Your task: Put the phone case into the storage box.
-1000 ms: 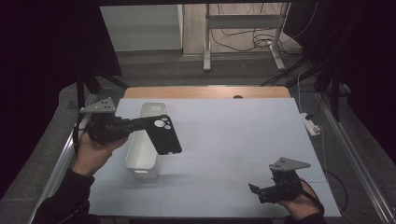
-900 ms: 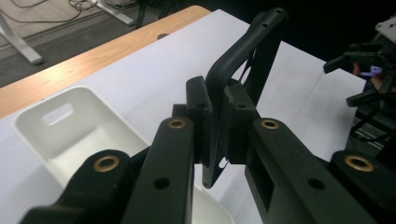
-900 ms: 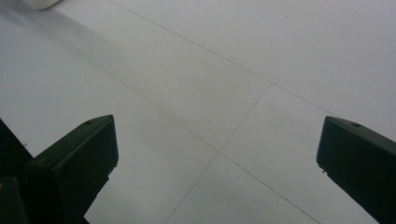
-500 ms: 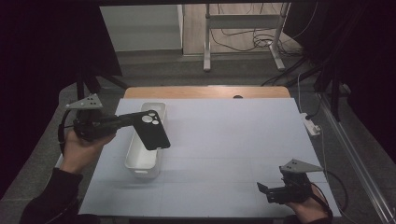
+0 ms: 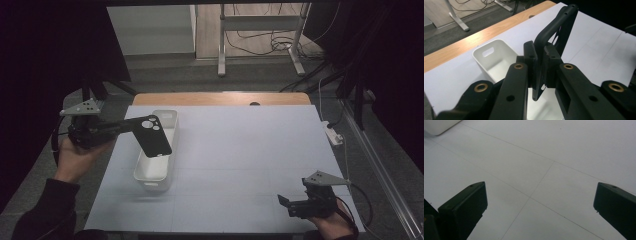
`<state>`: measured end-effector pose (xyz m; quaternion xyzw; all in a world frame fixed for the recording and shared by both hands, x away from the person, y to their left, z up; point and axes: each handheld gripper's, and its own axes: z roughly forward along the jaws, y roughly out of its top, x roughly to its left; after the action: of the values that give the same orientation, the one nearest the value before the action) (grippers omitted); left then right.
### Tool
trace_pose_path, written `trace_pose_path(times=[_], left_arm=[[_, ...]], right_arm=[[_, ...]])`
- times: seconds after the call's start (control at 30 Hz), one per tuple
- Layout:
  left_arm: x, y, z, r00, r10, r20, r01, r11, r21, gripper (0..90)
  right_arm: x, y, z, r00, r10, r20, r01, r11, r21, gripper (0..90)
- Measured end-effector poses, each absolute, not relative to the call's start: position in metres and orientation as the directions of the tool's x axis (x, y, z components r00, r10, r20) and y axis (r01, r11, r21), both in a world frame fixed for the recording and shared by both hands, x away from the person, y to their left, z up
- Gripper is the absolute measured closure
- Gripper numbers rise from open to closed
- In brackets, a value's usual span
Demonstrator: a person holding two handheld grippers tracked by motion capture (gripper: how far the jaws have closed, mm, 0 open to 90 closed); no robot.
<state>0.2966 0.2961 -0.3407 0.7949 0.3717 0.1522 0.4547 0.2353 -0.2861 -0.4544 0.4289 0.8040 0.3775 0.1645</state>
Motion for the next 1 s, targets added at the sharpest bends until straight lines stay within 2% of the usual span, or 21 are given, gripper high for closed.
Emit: trace_pose_path(times=[1.0], left_arm=[[0.337,0.293,-0.371,0.669,0.742,-0.046,0.45,-0.355,0.819,82.5]], right_arm=[[0.236,-0.287,-0.455,-0.572,0.817,0.073,0.577,0.338,0.744,0.0]])
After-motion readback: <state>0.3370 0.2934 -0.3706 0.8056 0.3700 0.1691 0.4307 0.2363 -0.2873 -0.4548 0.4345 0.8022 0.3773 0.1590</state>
